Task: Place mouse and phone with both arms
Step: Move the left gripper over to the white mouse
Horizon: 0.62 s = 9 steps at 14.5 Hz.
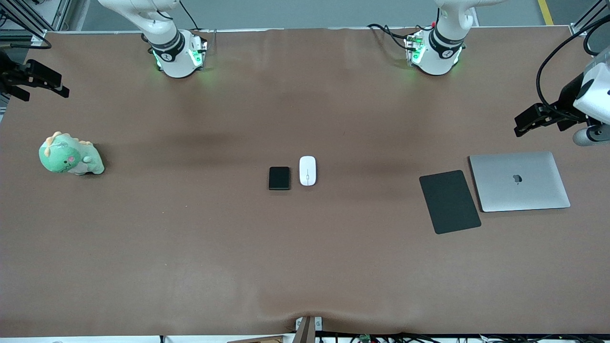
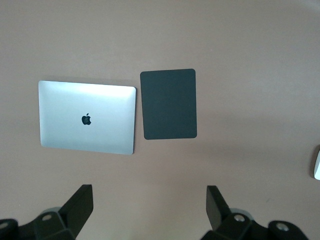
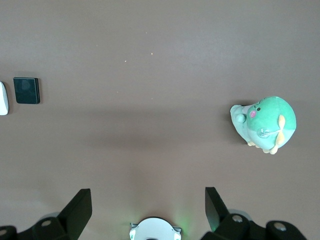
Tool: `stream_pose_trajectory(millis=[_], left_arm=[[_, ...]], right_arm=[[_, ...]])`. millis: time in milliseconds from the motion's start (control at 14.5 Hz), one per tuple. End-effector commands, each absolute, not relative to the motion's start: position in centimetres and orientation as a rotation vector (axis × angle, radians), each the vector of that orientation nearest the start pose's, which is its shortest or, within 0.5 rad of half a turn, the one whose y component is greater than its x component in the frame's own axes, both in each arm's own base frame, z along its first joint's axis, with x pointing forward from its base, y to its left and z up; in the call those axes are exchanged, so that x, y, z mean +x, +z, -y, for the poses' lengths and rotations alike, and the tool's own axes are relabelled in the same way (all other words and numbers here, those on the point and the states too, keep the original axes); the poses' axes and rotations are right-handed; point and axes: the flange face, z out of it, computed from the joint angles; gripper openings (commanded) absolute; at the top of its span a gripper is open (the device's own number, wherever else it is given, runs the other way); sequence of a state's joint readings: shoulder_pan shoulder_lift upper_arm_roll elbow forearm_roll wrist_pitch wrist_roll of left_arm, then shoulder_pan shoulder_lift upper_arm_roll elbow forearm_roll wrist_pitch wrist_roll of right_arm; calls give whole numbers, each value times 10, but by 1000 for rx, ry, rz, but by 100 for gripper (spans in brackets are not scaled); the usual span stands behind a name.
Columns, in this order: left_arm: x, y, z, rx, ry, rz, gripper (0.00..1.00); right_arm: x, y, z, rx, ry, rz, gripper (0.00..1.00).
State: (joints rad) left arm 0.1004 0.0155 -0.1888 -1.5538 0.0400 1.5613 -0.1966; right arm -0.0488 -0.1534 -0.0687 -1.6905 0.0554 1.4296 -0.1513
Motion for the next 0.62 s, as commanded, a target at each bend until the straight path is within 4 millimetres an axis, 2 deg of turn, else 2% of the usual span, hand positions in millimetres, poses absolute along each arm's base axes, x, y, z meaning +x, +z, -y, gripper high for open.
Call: stream_pose_trajectory(millis=[0,138,276,415,553], left_arm=[[554,633,43,-3103,-27,144,100],[554,637,44,-3105,-38,139,100],[555,650,59,-3111,-86,110,100],[555,649,63,-3110,-82,102,100],[553,646,78,-3114,-71,90,100]], right_arm=[[489,641,57,-3050,173,91,100],[489,643,63,-3051,163,70,100],[491,641,71,-3050,159,49,100],[492,642,62,-3051,158,72,100],[496,646,62,-3053,154,68,100]])
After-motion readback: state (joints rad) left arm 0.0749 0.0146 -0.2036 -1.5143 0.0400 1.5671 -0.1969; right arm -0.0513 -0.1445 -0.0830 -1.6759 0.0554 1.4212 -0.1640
